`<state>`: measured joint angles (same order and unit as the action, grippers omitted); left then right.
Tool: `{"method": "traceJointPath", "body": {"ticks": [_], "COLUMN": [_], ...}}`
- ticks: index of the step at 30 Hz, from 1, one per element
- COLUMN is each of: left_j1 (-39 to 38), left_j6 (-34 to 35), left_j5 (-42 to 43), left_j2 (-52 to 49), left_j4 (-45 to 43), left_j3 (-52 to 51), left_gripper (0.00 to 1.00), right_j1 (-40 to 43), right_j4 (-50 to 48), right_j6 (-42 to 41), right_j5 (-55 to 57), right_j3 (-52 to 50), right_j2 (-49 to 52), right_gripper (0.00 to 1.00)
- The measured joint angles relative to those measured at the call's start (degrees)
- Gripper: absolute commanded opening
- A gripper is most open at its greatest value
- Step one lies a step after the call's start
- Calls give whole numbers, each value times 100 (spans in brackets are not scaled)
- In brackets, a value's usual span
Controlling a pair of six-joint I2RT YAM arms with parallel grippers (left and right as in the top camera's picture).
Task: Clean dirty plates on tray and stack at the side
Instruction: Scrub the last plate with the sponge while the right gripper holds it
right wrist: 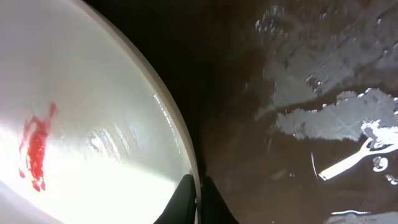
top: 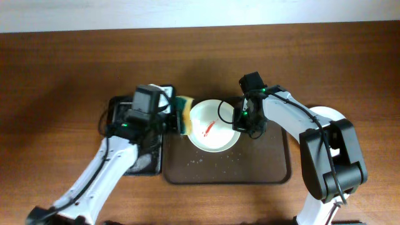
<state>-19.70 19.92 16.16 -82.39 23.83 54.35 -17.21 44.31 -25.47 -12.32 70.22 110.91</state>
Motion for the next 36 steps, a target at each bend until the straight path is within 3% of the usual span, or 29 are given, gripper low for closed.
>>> {"method": "traceJointPath", "body": {"ticks": [7, 10, 16, 21, 26, 29, 33, 36], "left_j1": [-1154, -1222, -1270, -1263, -1263, -1235, -859, -748], "left_j6": [977, 992, 708, 675, 789, 787, 570, 518], "left_j5": [-105, -387, -1064, -796, -608, -678, -396, -334], "left_j2": [-1873, -2221, -1886, -1727, -2356, -2365, -1860, -1381], "left_j4": [-1893, -1659, 186, -769, -1399, -439, 1515, 1561], "left_j3": [37, 103, 372, 382, 424, 654, 719, 739], "left_gripper": [0, 0, 0, 0, 0, 0, 0, 0], "right_j1": [-9, -11, -66, -181, -201, -236, -271, -273], "right_j4": [83, 221, 243, 175, 151, 160, 168, 168], "right_j6": [0, -2, 219, 487, 501, 533, 605, 616], "right_j5": [-136, -240, -398, -317, -313, -341, -363, -363], "right_j3": [-17, -33, -66, -66, -66, -70, -74, -74], "right_j2": [-7, -7, -7, -7, -7, -7, -7, -7], "right_gripper": [4, 4, 4, 4, 4, 4, 4, 4]}}
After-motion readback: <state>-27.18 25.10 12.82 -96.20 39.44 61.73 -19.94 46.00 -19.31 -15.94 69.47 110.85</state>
